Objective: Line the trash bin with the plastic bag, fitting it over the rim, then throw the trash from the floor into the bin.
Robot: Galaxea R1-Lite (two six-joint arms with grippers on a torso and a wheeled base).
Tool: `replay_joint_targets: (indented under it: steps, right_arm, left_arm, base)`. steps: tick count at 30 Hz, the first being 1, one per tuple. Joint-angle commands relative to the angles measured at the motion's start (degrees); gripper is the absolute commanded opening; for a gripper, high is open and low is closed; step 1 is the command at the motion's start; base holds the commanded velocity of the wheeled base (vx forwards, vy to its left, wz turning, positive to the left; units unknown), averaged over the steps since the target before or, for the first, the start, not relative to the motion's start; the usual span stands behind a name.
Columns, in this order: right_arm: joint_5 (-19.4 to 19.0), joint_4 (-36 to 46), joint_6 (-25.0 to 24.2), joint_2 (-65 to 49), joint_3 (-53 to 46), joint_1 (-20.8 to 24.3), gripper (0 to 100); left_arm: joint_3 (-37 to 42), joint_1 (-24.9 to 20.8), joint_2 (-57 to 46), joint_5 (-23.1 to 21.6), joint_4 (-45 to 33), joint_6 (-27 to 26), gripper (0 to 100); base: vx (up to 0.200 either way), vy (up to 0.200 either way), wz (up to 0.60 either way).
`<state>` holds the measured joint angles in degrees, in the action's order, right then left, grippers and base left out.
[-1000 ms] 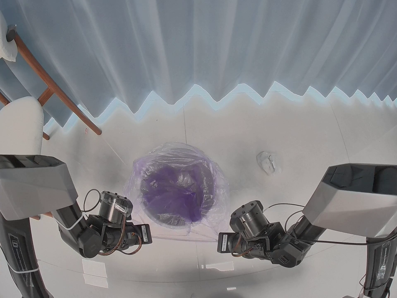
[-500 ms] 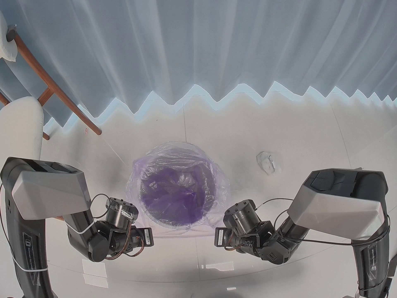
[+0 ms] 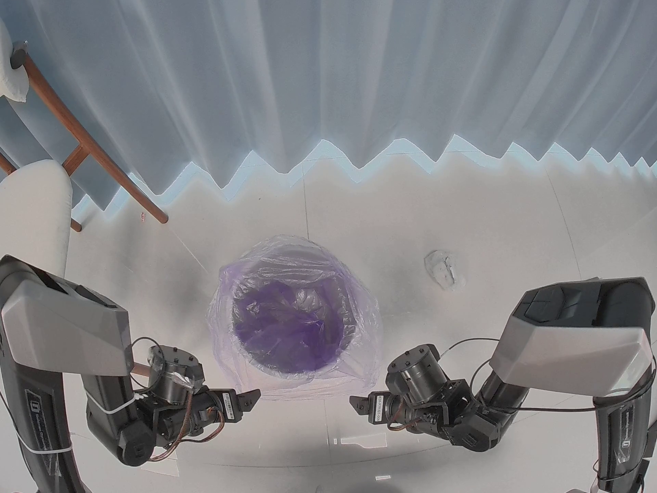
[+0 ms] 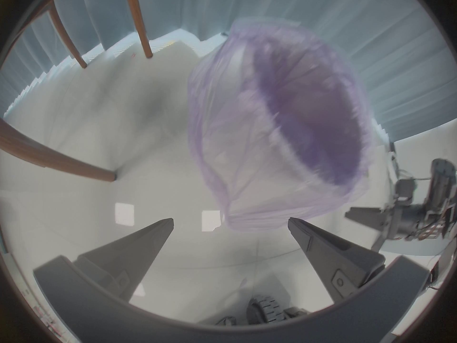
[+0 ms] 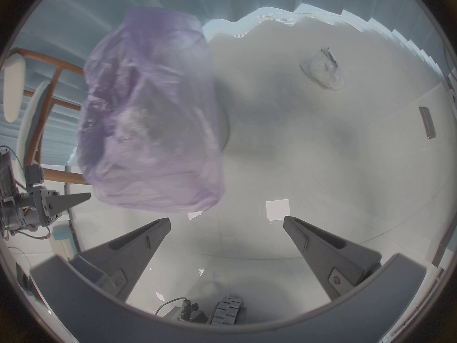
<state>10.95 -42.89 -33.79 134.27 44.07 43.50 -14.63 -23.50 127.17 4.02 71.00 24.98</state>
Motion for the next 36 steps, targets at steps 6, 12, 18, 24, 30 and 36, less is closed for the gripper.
replay_joint_targets:
  steps: [6,12,18,24,30,36]
  right_arm:
    - [-4.00,-13.98,-0.13,-11.22,-13.57,0.98,100]
    - [-4.53,-15.03,1.36,-17.72,-8.82,-2.01,100]
    - [-3.74,-8.53,8.74,-17.99,3.13,-5.26,100]
    - [-2.77,-2.11,12.61,-17.28,14.55,-7.90,100]
    - [-2.69,-2.03,16.21,-11.22,22.02,-9.04,100]
    - [-2.60,-2.47,19.29,-4.54,27.91,-9.31,100]
  left_arm:
    - [14.19,0.21,-10.81,-3.23,17.60,0.16,100]
    - [2.68,0.92,-31.99,-13.34,16.37,2.88,100]
    - [-21.76,1.00,-48.25,-15.71,-6.49,2.36,100]
    - [-26.42,2.23,-61.96,-16.94,-27.67,4.29,100]
    - [-26.24,7.33,-60.90,-17.82,-27.40,0.86,100]
    - [-26.24,12.17,-61.61,-19.32,-27.40,0.69,100]
  base:
    - [0.000,0.000,0.00]
    - [0.000,0.000,0.00]
    - [0.000,0.000,0.00]
    - [0.000,0.000,0.00]
    - [0.000,0.000,0.00]
    - [0.000,0.000,0.00]
